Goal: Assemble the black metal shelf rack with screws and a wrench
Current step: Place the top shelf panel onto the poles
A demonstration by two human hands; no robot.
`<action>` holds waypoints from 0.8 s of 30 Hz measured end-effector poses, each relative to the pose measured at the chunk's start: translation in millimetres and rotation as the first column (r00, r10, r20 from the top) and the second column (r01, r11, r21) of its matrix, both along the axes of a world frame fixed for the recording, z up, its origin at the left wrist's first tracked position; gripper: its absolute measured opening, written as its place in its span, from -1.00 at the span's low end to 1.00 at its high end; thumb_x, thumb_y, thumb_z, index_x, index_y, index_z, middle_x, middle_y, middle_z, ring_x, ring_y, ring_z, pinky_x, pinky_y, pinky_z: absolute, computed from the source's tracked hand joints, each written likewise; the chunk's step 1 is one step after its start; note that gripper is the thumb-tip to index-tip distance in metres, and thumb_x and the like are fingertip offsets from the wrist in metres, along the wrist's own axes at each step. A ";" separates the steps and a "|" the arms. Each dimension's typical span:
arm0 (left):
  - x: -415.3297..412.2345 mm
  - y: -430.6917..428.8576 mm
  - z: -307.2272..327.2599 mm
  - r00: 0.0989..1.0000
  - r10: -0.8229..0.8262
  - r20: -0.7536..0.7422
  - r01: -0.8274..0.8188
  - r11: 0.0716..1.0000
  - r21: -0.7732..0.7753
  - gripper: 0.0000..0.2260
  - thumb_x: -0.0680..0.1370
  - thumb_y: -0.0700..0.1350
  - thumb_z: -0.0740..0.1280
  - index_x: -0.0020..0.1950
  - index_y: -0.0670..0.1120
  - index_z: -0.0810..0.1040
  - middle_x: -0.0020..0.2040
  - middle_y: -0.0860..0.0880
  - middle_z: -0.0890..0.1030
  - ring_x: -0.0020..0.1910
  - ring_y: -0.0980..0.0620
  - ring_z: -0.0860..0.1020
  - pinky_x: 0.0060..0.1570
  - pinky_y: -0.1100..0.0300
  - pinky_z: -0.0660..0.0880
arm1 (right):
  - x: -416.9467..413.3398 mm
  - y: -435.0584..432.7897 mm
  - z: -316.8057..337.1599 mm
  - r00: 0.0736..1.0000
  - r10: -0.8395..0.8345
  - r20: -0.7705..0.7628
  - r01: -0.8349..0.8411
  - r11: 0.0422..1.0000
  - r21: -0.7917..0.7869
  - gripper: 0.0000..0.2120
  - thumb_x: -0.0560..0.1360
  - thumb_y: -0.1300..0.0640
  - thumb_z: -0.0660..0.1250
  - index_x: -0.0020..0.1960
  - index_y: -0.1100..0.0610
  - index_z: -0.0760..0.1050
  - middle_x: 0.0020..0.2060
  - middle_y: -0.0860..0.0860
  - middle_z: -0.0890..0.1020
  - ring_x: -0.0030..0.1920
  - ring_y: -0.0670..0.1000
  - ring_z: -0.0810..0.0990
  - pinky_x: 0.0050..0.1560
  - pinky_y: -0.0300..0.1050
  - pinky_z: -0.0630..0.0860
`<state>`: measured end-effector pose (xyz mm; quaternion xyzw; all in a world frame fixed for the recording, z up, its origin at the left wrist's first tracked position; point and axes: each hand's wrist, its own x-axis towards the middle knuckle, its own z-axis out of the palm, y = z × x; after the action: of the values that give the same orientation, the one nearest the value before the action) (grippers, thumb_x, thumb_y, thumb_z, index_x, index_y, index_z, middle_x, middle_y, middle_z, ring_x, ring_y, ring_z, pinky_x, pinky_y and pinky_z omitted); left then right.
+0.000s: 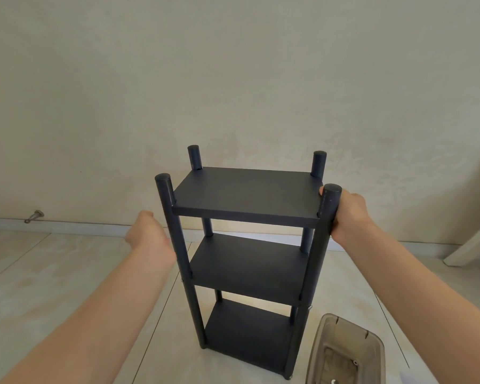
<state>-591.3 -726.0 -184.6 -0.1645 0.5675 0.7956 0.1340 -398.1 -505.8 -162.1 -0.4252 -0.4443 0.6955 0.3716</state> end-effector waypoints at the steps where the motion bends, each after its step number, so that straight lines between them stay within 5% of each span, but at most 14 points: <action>1: 8.6 2.8 -1.7 1.000 -0.019 0.016 0.019 1.000 0.011 -0.89 0.62 -0.08 0.23 0.10 -0.08 0.42 -0.11 -0.03 0.44 -0.17 0.01 0.45 -0.20 0.17 0.43 | -1.6 -3.1 0.6 1.000 -0.011 0.004 0.011 1.000 0.001 -0.94 0.53 0.31 0.20 -0.08 0.18 0.40 -0.34 0.08 0.45 -0.35 0.07 0.41 -0.40 -0.19 0.40; 4: 32.3 15.0 -2.1 0.959 -0.277 0.061 0.266 0.953 0.147 -0.92 0.62 -0.14 0.29 0.00 -0.14 0.51 -0.06 -0.08 0.53 -0.12 -0.01 0.54 -0.12 0.16 0.53 | -5.9 -11.4 0.8 0.999 -0.045 -0.002 0.045 0.999 0.005 -0.86 0.54 0.29 0.15 -0.19 0.16 0.32 -0.34 0.07 0.42 -0.36 0.05 0.37 -0.38 -0.19 0.34; 7: 41.4 21.7 4.8 0.862 -0.507 0.026 0.479 0.830 0.285 -0.84 0.63 -0.13 0.31 0.13 -0.21 0.52 0.10 -0.20 0.62 0.10 -0.16 0.61 0.12 -0.01 0.54 | -9.3 -18.8 0.2 0.997 -0.078 -0.019 0.078 0.997 -0.008 -0.80 0.54 0.29 0.16 -0.25 0.15 0.27 -0.38 0.05 0.39 -0.39 0.05 0.35 -0.36 -0.17 0.32; 11: 37.3 29.9 9.9 0.835 -0.543 -0.084 0.525 0.743 0.415 -0.81 0.60 -0.20 0.34 0.21 -0.14 0.50 0.01 -0.19 0.72 0.05 -0.19 0.68 0.02 -0.09 0.60 | -14.2 -28.1 -1.4 0.994 -0.103 -0.026 0.102 0.994 -0.028 -0.76 0.54 0.27 0.20 -0.29 0.15 0.28 -0.39 0.05 0.39 -0.39 0.06 0.33 -0.30 -0.14 0.30; 18: 28.1 36.8 3.6 0.850 -0.513 -0.122 0.507 0.731 0.457 -0.72 0.59 -0.32 0.35 0.28 -0.14 0.51 0.09 -0.22 0.70 0.02 -0.24 0.70 -0.04 -0.23 0.64 | -19.5 -42.5 -5.1 0.998 -0.061 -0.013 0.060 0.997 -0.055 -0.82 0.57 0.22 0.20 -0.21 0.16 0.33 -0.32 0.06 0.44 -0.32 0.06 0.39 -0.21 -0.08 0.35; 24: 17.3 27.2 2.4 0.826 -0.550 -0.126 0.529 0.679 0.508 -0.70 0.57 -0.35 0.34 0.29 -0.18 0.48 0.05 -0.27 0.70 -0.02 -0.28 0.70 -0.28 -0.15 0.64 | -5.5 -40.9 3.9 0.976 0.161 -0.143 -0.183 0.971 -0.151 -0.91 0.54 0.28 0.23 0.03 0.20 0.46 -0.26 0.10 0.52 -0.46 0.04 0.56 -0.52 -0.21 0.49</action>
<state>-574.0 -698.8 -182.2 0.0380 0.3500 0.8404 0.4122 -403.6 -546.7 -158.2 -0.3678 -0.3959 0.7854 0.3018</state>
